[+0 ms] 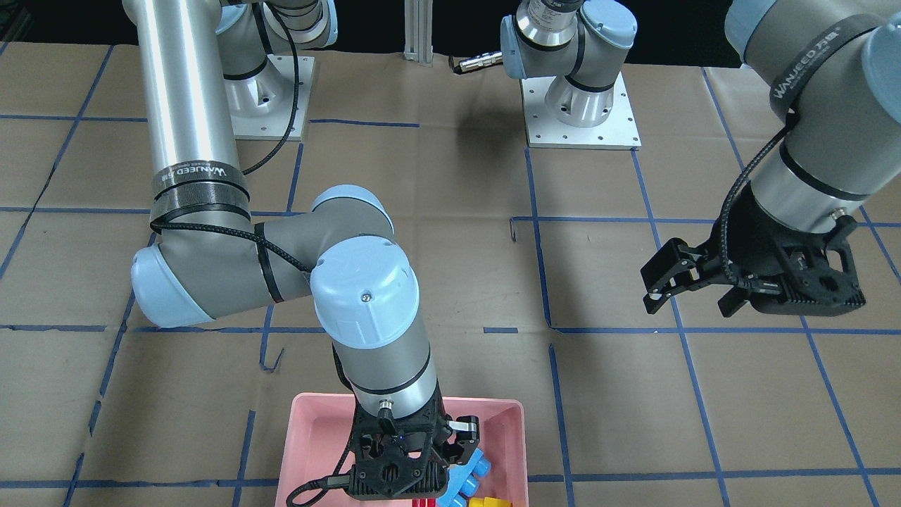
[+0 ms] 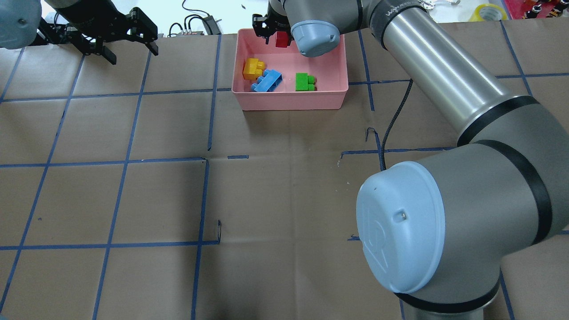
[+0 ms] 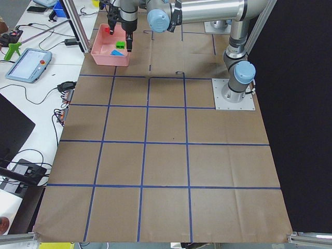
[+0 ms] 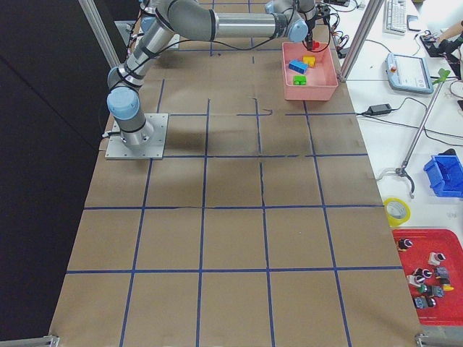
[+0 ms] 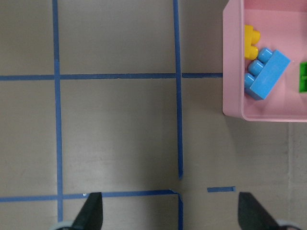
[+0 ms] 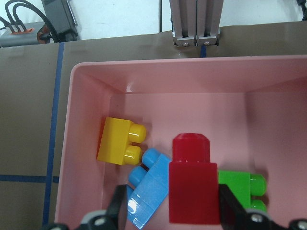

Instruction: Put all blocks into box

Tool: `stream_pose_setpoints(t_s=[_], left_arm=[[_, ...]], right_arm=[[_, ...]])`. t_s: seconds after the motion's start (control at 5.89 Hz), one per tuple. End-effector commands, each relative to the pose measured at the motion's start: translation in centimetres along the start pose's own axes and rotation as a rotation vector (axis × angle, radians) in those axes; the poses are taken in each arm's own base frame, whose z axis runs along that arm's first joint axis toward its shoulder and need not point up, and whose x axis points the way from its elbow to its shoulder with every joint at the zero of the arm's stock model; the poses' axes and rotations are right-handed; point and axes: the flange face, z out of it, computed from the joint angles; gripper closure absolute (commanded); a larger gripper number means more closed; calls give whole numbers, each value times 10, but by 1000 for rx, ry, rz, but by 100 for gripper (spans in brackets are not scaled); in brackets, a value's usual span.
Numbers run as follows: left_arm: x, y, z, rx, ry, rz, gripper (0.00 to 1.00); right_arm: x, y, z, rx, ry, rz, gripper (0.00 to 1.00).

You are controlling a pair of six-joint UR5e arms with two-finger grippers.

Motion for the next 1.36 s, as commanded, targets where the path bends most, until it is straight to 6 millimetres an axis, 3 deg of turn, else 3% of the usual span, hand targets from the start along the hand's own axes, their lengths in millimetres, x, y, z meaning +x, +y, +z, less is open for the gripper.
stream_pose_setpoints(t_s=[0.0, 0.17, 0.34, 0.68, 0.85, 1.19], left_arm=[[17, 34, -1, -18, -42, -97, 1], [36, 56, 5, -14, -126, -42, 1], [43, 67, 4, -15, -127, -30, 1], [47, 65, 0, -12, -115, -29, 1], [52, 67, -2, -22, -69, -26, 1], [52, 78, -10, -52, -69, -5, 1]], right_arm=[[0, 2, -6, -9, 5, -6, 0], [2, 5, -4, -21, 9, -4, 0], [7, 4, -15, -32, 18, 0, 0], [26, 8, -73, -121, 61, -93, 0], [49, 15, -109, -206, 84, -125, 1], [114, 17, -172, -287, 101, -166, 0]])
